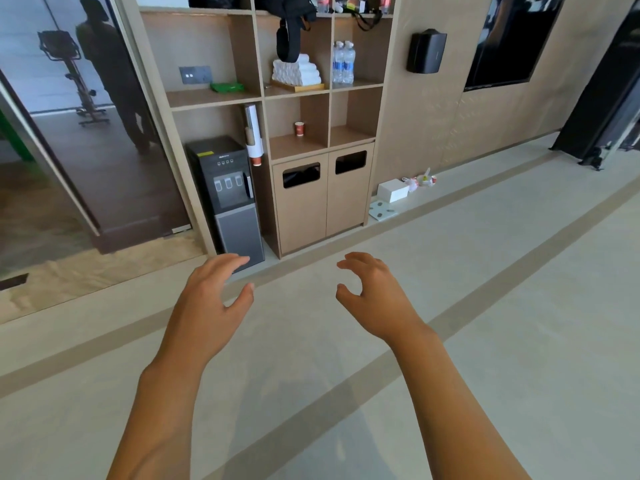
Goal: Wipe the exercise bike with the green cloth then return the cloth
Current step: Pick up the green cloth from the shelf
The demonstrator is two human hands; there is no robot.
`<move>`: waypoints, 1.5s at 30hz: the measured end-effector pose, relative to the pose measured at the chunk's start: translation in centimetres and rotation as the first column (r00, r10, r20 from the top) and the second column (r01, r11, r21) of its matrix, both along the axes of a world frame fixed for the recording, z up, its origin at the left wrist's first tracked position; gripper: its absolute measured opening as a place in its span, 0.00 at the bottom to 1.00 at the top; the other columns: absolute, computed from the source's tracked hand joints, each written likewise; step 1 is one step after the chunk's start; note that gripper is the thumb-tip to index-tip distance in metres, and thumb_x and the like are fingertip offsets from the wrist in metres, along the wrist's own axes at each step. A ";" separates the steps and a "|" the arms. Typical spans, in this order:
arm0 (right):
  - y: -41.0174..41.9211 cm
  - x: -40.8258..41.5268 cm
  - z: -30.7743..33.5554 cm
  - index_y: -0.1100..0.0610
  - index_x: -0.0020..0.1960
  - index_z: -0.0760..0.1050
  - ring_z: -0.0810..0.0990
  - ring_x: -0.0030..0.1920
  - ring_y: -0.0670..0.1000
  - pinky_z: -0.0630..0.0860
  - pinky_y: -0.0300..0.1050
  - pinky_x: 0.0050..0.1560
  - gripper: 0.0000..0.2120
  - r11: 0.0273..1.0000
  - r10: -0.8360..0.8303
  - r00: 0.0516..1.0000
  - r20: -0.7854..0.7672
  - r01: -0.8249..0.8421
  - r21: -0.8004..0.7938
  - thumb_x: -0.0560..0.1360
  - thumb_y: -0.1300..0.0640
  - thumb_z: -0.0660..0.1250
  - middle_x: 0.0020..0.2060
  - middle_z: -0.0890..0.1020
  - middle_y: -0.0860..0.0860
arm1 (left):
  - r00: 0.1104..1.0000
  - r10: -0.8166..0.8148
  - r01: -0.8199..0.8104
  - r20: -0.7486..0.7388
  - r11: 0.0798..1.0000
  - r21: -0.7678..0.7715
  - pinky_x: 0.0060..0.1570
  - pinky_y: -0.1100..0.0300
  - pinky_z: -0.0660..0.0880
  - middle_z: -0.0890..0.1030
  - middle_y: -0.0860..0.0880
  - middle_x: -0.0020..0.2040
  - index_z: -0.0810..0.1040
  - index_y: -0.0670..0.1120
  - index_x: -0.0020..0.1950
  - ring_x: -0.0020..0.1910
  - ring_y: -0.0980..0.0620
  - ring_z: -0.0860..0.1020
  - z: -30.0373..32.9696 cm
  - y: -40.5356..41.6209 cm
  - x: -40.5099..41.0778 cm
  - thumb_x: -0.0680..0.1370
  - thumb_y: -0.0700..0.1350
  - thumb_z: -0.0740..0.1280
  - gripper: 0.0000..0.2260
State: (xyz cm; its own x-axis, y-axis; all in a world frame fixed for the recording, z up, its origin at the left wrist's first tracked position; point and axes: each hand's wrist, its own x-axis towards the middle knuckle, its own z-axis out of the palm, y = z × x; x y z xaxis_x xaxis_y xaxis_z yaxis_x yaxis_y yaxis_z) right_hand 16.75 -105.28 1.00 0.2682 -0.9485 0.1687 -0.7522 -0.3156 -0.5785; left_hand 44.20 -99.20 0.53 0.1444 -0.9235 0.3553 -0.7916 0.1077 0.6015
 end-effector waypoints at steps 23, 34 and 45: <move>-34.4 -1.3 -3.2 0.53 0.71 0.78 0.72 0.74 0.51 0.64 0.38 0.69 0.19 0.974 0.225 0.974 0.039 -0.225 -0.009 0.81 0.54 0.70 0.73 0.75 0.49 | 0.979 0.203 -0.205 0.024 0.977 0.055 0.71 0.57 0.68 0.76 0.55 0.72 0.76 0.52 0.74 0.73 0.53 0.72 -1.0 -28.6 -4.1 0.83 0.49 0.68 0.19; -44.4 0.5 -4.7 0.53 0.72 0.77 0.71 0.74 0.51 0.63 0.38 0.69 0.19 0.975 0.218 0.975 0.043 -0.220 0.030 0.82 0.54 0.69 0.74 0.75 0.49 | 0.972 0.228 -0.232 0.051 0.970 0.077 0.72 0.53 0.70 0.77 0.52 0.72 0.78 0.49 0.72 0.72 0.51 0.74 -1.0 -37.9 -2.4 0.82 0.47 0.68 0.17; -55.4 13.6 -3.4 0.50 0.74 0.75 0.69 0.75 0.51 0.65 0.42 0.70 0.21 0.976 0.217 0.976 0.018 -0.217 0.004 0.82 0.52 0.69 0.76 0.72 0.47 | 0.976 0.215 -0.216 0.036 0.976 0.032 0.73 0.53 0.69 0.78 0.53 0.71 0.79 0.49 0.72 0.73 0.51 0.73 -0.3 -49.2 10.5 0.82 0.46 0.69 0.18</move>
State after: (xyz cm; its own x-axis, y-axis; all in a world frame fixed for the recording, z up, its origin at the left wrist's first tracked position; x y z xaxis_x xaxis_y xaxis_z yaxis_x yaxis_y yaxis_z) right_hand 30.33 -160.64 -2.40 0.4647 -0.8689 0.1702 -0.6557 -0.4669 -0.5933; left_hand 54.72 -148.40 0.19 0.3305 -0.8839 0.3310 -0.8129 -0.0884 0.5757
